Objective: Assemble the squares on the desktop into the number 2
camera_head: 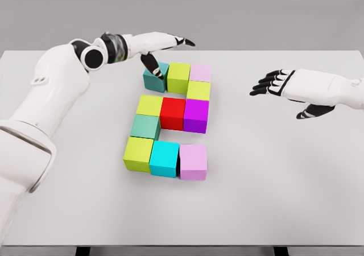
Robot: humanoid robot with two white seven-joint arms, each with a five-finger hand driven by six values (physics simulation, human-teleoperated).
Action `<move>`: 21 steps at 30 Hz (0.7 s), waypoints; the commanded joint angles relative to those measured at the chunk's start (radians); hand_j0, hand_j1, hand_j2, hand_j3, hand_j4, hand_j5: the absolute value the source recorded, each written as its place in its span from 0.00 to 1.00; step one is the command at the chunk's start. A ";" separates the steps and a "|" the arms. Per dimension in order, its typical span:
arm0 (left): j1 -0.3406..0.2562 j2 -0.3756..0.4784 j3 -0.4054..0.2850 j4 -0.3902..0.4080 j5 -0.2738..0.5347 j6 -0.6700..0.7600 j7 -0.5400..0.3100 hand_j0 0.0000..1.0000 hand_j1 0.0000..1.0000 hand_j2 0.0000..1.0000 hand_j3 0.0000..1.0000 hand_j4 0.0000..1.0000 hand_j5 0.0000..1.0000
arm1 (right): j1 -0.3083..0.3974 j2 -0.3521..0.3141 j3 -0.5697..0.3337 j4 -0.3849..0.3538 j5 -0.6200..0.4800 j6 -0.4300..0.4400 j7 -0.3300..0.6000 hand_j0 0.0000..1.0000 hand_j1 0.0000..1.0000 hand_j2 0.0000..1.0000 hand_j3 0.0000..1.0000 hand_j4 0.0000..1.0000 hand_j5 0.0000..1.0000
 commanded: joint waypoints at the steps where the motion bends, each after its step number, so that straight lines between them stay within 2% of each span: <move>1: 0.000 0.014 0.004 -0.009 0.010 -0.001 -0.003 1.00 1.00 1.00 1.00 1.00 1.00 | 0.000 0.000 0.000 -0.001 -0.006 0.003 0.000 1.00 1.00 1.00 1.00 1.00 1.00; 3: 0.002 0.022 0.004 -0.031 0.012 -0.003 -0.003 1.00 1.00 1.00 1.00 1.00 1.00 | 0.000 0.000 0.000 -0.001 -0.006 0.003 0.000 1.00 1.00 1.00 1.00 1.00 1.00; 6: 0.002 0.096 0.002 -0.118 0.088 -0.006 -0.054 1.00 1.00 1.00 1.00 1.00 1.00 | 0.000 0.000 0.000 -0.001 -0.006 0.003 0.000 1.00 1.00 1.00 1.00 1.00 1.00; 8: 0.014 0.184 -0.025 -0.251 0.208 -0.006 -0.112 1.00 1.00 1.00 1.00 1.00 1.00 | 0.000 0.000 0.000 -0.001 -0.006 0.003 0.000 1.00 1.00 1.00 1.00 1.00 1.00; 9: 0.029 0.255 -0.067 -0.330 0.318 -0.006 -0.112 1.00 1.00 1.00 1.00 1.00 1.00 | 0.000 0.000 0.000 -0.001 -0.006 0.003 0.000 1.00 1.00 1.00 1.00 1.00 1.00; 11: 0.072 0.398 -0.130 -0.511 0.479 -0.006 -0.112 1.00 1.00 1.00 1.00 1.00 1.00 | -0.002 0.000 0.000 -0.001 -0.006 0.003 0.000 1.00 1.00 1.00 1.00 1.00 1.00; 12: 0.109 0.481 -0.131 -0.603 0.518 -0.006 -0.112 1.00 1.00 1.00 1.00 1.00 1.00 | -0.002 0.000 0.000 -0.001 -0.006 0.003 0.000 1.00 1.00 1.00 1.00 1.00 1.00; 13: 0.133 0.530 -0.128 -0.644 0.527 -0.006 -0.112 1.00 1.00 1.00 1.00 1.00 1.00 | -0.002 0.000 0.000 -0.001 -0.006 0.003 0.000 1.00 1.00 1.00 1.00 1.00 1.00; 14: 0.141 0.574 -0.130 -0.648 0.538 -0.006 -0.112 1.00 1.00 1.00 1.00 1.00 1.00 | -0.002 0.000 0.000 -0.001 -0.006 0.003 0.000 1.00 1.00 1.00 1.00 1.00 1.00; 15: 0.146 0.584 -0.133 -0.645 0.536 -0.006 -0.112 1.00 1.00 1.00 1.00 1.00 1.00 | -0.002 0.000 0.000 -0.001 -0.006 0.003 0.000 1.00 1.00 1.00 1.00 1.00 1.00; 16: 0.172 0.588 -0.134 -0.648 0.536 -0.006 -0.112 1.00 1.00 1.00 1.00 1.00 1.00 | -0.002 0.000 0.000 -0.001 -0.006 0.003 0.000 1.00 1.00 1.00 1.00 1.00 1.00; 21: 0.193 0.593 -0.163 -0.643 0.535 -0.006 -0.112 1.00 1.00 1.00 1.00 1.00 1.00 | -0.006 0.000 0.001 -0.001 -0.006 0.003 0.000 1.00 1.00 1.00 1.00 1.00 1.00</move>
